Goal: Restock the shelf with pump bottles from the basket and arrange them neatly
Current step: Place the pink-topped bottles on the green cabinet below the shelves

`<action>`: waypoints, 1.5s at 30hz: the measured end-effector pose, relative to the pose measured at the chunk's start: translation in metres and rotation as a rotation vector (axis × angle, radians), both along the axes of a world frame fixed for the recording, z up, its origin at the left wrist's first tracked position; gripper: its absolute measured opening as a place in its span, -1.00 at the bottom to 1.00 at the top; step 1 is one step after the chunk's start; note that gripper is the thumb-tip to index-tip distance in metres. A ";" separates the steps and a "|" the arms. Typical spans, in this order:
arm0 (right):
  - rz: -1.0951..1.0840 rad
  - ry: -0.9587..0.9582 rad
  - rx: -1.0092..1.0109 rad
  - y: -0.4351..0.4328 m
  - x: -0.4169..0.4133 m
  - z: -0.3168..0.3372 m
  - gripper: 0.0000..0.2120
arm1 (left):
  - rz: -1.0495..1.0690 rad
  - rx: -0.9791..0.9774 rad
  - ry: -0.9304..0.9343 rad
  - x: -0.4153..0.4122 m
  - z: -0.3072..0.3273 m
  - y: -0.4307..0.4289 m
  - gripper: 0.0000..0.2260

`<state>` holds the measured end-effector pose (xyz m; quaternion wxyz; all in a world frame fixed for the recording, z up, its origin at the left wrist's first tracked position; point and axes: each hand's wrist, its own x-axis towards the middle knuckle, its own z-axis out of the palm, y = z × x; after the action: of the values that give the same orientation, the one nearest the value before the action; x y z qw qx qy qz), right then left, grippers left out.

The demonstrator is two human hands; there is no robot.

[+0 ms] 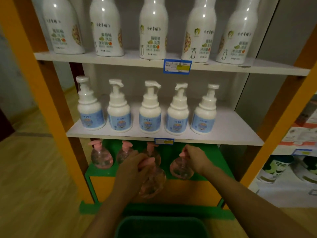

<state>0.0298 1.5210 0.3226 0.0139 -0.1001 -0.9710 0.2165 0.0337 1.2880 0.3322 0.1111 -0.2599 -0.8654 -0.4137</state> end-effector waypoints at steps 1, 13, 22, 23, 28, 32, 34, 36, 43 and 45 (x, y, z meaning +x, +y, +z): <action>-0.007 -0.003 -0.001 0.000 -0.006 -0.005 -0.79 | 0.001 0.018 -0.002 -0.003 0.001 0.000 -0.90; -0.028 0.134 -0.168 0.000 -0.055 -0.033 -0.83 | 0.026 0.082 0.025 -0.026 0.006 -0.004 -0.96; 0.084 0.019 0.052 0.004 -0.054 -0.031 -0.91 | 0.055 0.103 0.019 -0.029 0.009 -0.003 -0.96; 0.091 0.008 0.145 0.001 -0.049 -0.027 -0.82 | 0.057 0.114 0.014 -0.028 0.011 -0.003 -0.95; 0.200 0.236 0.064 -0.018 0.011 -0.022 -0.47 | -0.023 0.136 -0.034 -0.021 0.021 0.002 -0.94; 0.312 0.093 -0.534 -0.031 0.045 -0.031 -0.45 | -0.142 0.043 -0.069 -0.017 0.023 0.011 -0.88; 0.301 0.095 -0.532 -0.033 0.052 -0.035 -0.47 | -0.228 0.039 -0.107 -0.012 0.022 0.020 -0.87; 0.275 0.096 -0.538 -0.029 0.057 -0.040 -0.48 | -0.294 0.003 -0.138 -0.007 0.019 0.033 -0.85; 0.098 0.066 -0.541 0.028 0.082 -0.061 -0.50 | -0.261 0.166 -0.372 0.017 -0.008 0.080 -0.91; 0.006 0.073 -0.586 0.044 0.084 -0.064 -0.46 | -0.249 0.079 -0.502 0.014 -0.026 0.093 -0.84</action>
<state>0.1135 1.5653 0.2583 0.0185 -0.0890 -0.8664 0.4910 0.0481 1.3811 0.3061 -0.1483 -0.2490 -0.8105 -0.5091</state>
